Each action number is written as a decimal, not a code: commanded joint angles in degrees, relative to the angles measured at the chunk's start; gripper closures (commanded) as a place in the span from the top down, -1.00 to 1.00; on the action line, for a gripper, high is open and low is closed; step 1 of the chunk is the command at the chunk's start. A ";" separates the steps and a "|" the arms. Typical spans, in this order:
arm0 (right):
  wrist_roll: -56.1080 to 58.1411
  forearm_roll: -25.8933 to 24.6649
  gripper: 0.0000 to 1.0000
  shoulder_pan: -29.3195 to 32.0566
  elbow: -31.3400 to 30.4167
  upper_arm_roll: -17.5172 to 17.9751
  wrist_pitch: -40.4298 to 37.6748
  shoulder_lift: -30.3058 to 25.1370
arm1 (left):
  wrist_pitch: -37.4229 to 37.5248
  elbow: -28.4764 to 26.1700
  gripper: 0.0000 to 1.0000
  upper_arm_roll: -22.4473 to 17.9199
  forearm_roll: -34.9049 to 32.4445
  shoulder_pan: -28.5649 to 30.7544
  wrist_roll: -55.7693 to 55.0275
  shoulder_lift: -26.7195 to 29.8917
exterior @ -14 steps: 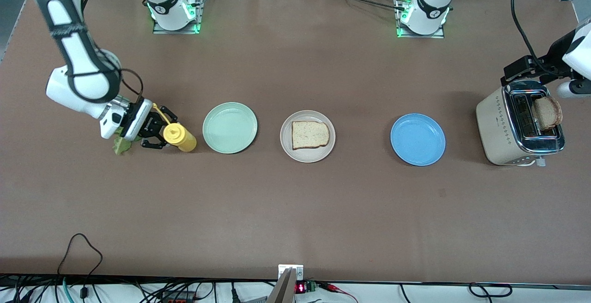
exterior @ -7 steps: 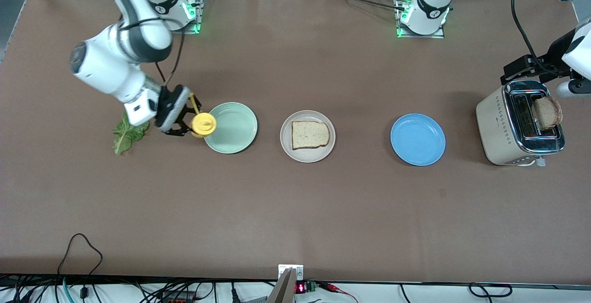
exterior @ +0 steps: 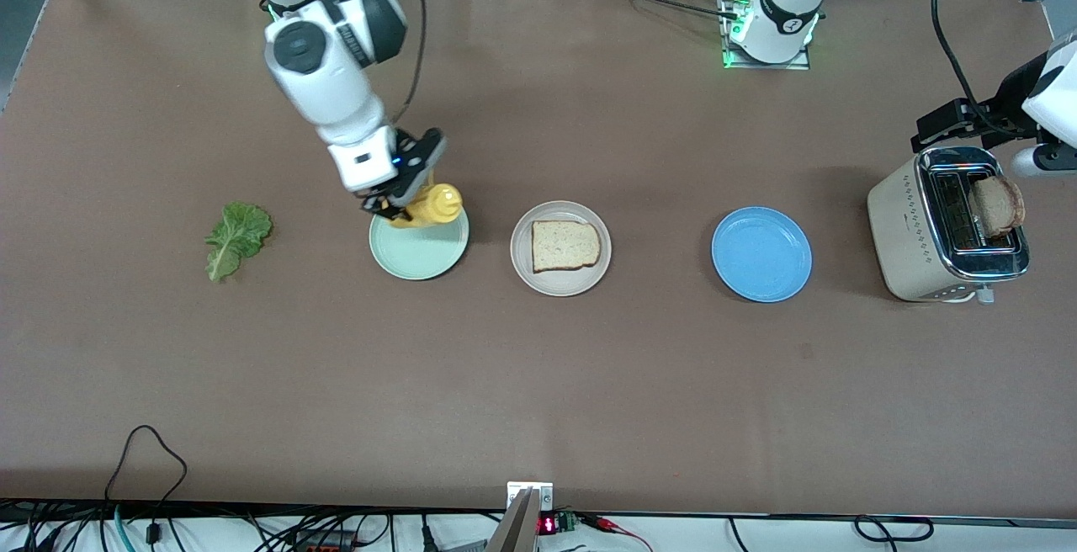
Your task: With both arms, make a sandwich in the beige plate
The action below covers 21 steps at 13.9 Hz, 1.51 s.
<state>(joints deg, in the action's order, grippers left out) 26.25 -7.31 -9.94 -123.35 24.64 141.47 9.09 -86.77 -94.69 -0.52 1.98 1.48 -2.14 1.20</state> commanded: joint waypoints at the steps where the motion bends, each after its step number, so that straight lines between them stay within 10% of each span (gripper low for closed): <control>1: -8.99 -7.34 -1.00 -5.25 7.66 -0.47 -7.58 4.78 | 0.38 -1.11 1.00 0.35 -1.01 0.71 -0.67 1.08; 7: -17.89 -13.52 -1.00 -25.19 29.72 -12.40 -21.14 21.82 | -0.41 -1.11 1.00 0.35 -0.66 1.15 -0.67 1.08; 11: -18.96 -13.87 -1.00 -28.30 32.38 -15.06 -21.41 25.01 | -0.85 -1.11 1.00 0.52 0.04 1.06 -0.67 1.43; 17: -13.62 -12.03 -1.00 -21.11 28.53 -14.54 -22.47 16.60 | -1.55 -1.20 1.00 0.61 0.04 1.15 -0.67 2.93; 21: 3.23 -0.46 -1.00 -4.35 16.85 -8.14 -21.15 2.63 | -4.11 -4.45 1.00 0.87 -0.05 1.15 -0.67 4.86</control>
<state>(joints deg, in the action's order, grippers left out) 21.53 -12.78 -23.21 -97.26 11.95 119.64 21.35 -89.25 -96.01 -0.24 1.99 2.31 -2.19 3.56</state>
